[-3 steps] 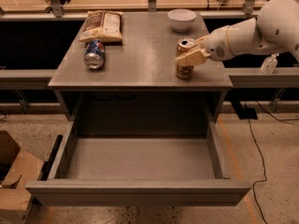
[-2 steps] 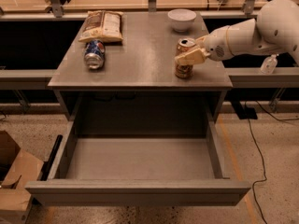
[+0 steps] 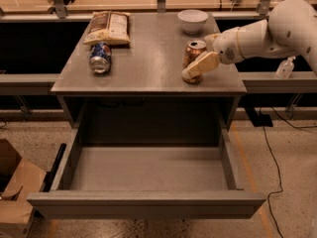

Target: Pick orange can from top drawer and place on counter

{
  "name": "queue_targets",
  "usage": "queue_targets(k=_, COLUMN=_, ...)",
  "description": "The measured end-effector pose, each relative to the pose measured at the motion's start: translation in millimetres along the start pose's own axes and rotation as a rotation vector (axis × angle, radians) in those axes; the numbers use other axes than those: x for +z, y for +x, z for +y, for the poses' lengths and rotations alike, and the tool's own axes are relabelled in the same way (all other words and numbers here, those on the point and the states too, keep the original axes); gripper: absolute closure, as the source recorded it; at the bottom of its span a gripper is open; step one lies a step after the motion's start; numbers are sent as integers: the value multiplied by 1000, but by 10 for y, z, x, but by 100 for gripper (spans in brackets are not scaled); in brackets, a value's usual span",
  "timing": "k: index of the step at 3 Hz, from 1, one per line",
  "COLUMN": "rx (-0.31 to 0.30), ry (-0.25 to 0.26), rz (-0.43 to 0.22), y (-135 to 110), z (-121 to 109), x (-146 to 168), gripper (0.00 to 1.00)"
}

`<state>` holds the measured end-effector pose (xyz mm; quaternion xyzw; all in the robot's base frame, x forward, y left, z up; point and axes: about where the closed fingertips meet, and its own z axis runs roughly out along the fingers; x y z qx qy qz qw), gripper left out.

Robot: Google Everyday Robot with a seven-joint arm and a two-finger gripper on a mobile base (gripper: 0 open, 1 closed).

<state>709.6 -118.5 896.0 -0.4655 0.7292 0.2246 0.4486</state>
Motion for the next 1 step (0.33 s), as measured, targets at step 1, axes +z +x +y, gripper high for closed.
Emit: queue_targets(k=1, rx=0, ry=0, rz=0, y=0, z=0, x=1, gripper=0)
